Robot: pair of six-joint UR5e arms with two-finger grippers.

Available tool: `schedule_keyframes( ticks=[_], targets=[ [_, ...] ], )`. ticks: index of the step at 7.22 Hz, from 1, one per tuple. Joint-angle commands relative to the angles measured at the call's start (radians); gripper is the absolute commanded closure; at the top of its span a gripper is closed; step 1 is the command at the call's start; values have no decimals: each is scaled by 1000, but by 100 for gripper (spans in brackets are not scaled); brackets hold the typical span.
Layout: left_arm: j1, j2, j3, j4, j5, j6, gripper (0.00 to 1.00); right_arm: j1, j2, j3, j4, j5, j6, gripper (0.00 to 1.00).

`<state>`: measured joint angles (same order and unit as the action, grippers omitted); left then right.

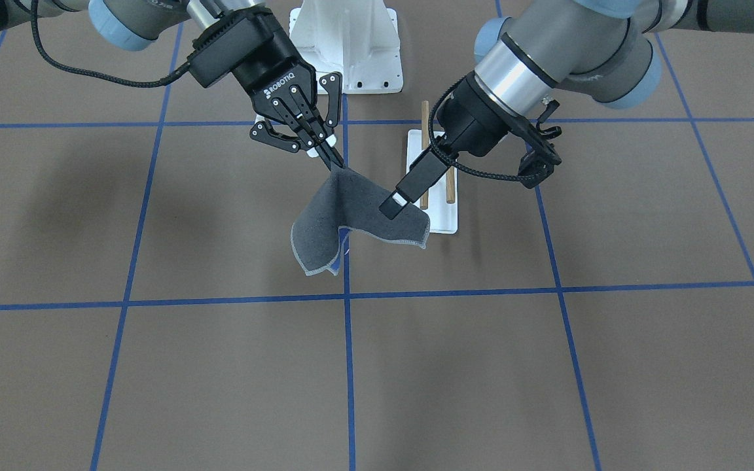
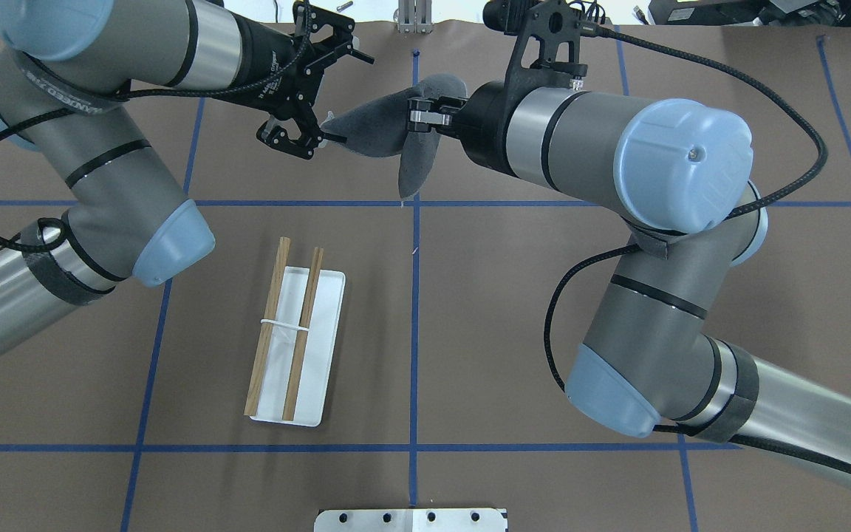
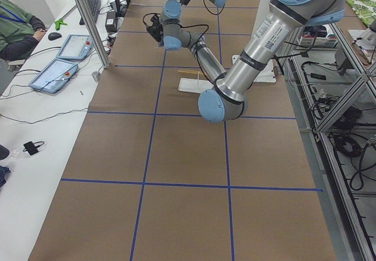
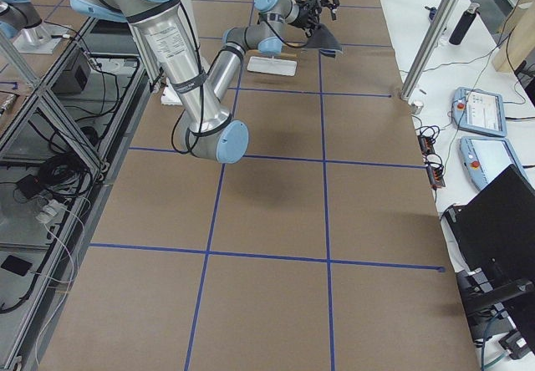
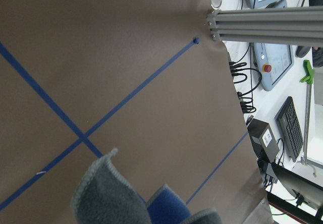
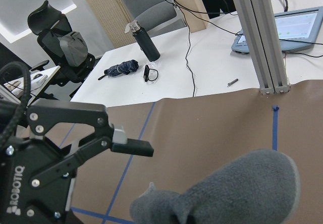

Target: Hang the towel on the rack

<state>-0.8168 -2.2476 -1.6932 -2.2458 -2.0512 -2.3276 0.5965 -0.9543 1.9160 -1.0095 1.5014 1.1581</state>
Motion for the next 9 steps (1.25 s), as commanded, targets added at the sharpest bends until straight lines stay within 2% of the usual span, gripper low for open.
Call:
schedule_keyframes(
  ticks=[1,2,3,4,5,7,8,9],
  targets=[
    [22,8,-8,-29,28,-27,5,-4,0,1,2,-15,0,100],
    [34,8,-9,-37,58,-26,36,-4,0,1,2,-17,0,100],
    [36,8,-16,-58,63,-24,74,-6,-3,1,2,-17,0,100],
    [36,14,-14,-93,63,-25,97,-14,-4,1,2,-18,0,100],
    [35,25,-16,-98,63,-15,100,-20,-10,1,2,-18,0,100],
    [35,25,-16,-98,65,-12,100,-30,-17,1,0,-18,-1,100],
    [35,23,-19,-98,66,-13,100,-37,-15,0,3,-12,0,53],
    [33,23,-19,-98,74,-13,100,-43,-17,4,0,-13,6,1]
  ],
)
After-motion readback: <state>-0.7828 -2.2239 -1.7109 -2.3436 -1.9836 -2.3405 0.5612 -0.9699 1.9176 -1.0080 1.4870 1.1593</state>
